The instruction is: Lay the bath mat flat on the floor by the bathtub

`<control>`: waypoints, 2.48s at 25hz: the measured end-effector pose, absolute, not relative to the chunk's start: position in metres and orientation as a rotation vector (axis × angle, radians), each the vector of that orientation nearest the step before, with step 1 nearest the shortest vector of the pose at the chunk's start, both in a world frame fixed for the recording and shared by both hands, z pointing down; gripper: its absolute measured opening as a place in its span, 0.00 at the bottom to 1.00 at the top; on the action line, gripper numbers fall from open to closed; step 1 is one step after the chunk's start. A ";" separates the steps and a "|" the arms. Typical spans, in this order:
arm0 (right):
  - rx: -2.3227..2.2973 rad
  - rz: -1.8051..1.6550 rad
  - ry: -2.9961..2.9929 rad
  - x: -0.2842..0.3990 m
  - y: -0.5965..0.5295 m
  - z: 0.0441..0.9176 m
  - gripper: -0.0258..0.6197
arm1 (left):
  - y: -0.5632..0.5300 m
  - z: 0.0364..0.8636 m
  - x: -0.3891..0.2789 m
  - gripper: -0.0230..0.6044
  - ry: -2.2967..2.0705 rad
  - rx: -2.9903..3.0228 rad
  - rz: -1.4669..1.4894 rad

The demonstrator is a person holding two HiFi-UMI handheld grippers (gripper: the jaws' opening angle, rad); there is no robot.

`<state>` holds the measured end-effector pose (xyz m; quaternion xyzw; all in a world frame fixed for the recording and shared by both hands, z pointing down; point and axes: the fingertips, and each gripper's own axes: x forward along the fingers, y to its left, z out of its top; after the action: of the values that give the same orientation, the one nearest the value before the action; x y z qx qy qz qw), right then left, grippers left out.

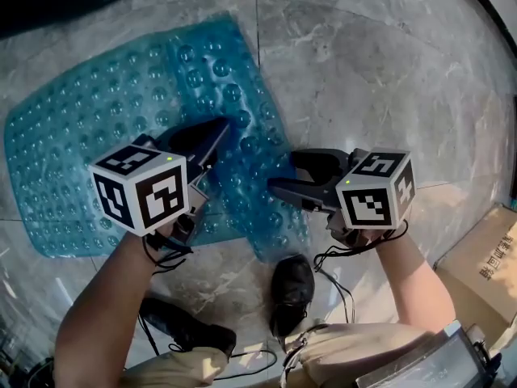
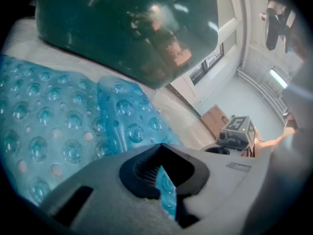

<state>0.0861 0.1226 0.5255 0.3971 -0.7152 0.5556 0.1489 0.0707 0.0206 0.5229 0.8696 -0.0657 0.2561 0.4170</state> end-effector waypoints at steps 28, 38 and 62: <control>1.752 1.241 -1.615 0.343 0.208 0.518 0.19 | 0.007 0.451 0.083 0.05 -0.133 2.204 0.489; 1.778 1.210 -1.512 0.379 0.201 0.535 0.19 | 0.012 0.465 0.079 0.05 -0.154 2.207 0.564; 2.097 1.191 -1.390 0.437 0.195 0.529 0.45 | -0.001 0.430 0.065 0.05 -0.183 2.263 0.520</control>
<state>0.4369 0.1948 0.5287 0.7412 -0.4914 0.4212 0.1780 0.0647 -0.0007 0.4303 0.8925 -0.0724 0.2052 0.3950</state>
